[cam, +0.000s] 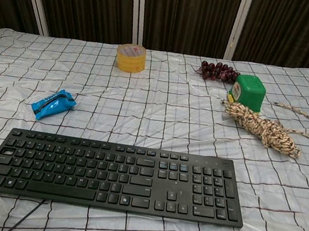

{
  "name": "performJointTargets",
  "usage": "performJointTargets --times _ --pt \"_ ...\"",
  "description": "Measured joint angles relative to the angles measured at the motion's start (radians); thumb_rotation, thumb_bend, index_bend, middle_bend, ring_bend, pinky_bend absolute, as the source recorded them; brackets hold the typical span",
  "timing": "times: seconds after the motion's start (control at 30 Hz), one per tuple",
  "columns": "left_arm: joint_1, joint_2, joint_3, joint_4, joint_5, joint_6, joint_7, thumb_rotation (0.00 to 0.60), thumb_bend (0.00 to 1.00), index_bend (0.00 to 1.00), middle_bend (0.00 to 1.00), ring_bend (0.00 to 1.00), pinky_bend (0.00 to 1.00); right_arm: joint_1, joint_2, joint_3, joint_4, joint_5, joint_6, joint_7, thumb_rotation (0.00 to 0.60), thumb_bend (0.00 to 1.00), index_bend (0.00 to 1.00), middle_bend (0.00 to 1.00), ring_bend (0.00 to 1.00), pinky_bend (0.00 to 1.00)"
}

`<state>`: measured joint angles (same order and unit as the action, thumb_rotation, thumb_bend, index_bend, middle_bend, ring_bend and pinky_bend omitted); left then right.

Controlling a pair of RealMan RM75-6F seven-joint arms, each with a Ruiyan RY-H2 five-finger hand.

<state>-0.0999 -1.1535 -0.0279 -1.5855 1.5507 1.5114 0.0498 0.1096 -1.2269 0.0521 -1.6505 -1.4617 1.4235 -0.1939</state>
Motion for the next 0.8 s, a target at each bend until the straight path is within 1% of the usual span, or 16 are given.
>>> performJointTargets --times 0.37,0.67,0.73,0.8 --pt "0.001 0.0 0.001 0.001 0.003 0.003 -0.006 0.6 0.12 0.0 0.0 0.0 0.0 0.001 0.008 -0.011 -0.008 -0.02 -0.004 0.003 0.6 0.12 0.0 0.0 0.0 0.0" --pt "0.0 -0.001 -0.001 0.001 -0.001 0.0 -0.009 0.6 0.12 0.0 0.0 0.0 0.0 0.016 0.025 -0.03 -0.026 -0.045 -0.037 0.011 0.6 0.12 0.0 0.0 0.0 0.0" --pt "0.0 -0.001 -0.002 0.001 -0.001 0.001 -0.012 0.6 0.12 0.0 0.0 0.0 0.0 0.024 0.029 -0.033 -0.029 -0.061 -0.047 0.017 0.6 0.12 0.0 0.03 0.02 0.03" --pt "0.001 -0.002 -0.003 0.001 0.0 0.005 -0.014 0.6 0.12 0.0 0.0 0.0 0.0 0.042 0.039 -0.038 -0.036 -0.084 -0.071 0.029 0.6 0.12 0.0 0.16 0.13 0.17"
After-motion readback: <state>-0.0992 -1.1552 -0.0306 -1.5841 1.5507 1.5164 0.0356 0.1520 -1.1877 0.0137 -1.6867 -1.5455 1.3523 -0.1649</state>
